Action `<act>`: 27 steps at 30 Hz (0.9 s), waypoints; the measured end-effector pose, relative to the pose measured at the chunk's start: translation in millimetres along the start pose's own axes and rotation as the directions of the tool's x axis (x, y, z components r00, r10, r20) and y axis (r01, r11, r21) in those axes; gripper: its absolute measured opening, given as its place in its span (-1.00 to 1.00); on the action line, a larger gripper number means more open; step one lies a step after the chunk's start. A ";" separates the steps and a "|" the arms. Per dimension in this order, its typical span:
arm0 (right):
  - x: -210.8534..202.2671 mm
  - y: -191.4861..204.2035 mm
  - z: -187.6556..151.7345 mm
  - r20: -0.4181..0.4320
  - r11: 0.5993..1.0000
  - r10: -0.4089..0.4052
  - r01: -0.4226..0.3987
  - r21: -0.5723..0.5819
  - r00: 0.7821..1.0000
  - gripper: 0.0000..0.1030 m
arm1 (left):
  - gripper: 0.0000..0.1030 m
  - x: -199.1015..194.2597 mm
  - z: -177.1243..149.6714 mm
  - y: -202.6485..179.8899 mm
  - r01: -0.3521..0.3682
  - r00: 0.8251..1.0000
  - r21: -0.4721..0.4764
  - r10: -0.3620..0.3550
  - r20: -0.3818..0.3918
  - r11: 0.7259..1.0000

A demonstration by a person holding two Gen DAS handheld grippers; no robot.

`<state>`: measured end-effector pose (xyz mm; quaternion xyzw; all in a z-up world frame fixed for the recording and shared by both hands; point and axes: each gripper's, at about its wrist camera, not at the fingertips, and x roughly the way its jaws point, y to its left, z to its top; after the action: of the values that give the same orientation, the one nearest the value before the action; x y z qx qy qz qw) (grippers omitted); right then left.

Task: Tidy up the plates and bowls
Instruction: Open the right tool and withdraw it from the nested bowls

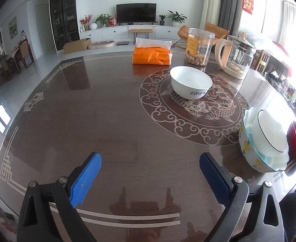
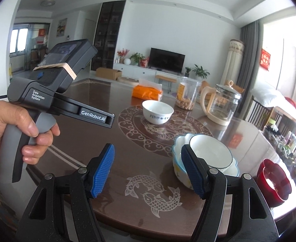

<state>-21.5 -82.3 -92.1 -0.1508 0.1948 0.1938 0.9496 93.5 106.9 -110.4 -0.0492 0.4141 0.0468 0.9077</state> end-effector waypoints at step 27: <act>6.5 -0.2 -3.4 -0.036 1.000 0.029 -0.028 0.013 0.999 0.46 | 0.90 9.5 5.2 36.7 -0.013 1.000 -0.091 0.014 0.005 0.996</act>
<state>-17.0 -81.7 -97.8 -0.1456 0.2153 0.2033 0.9440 99.0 144.4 -116.0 -0.0878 0.4093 0.0720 0.9053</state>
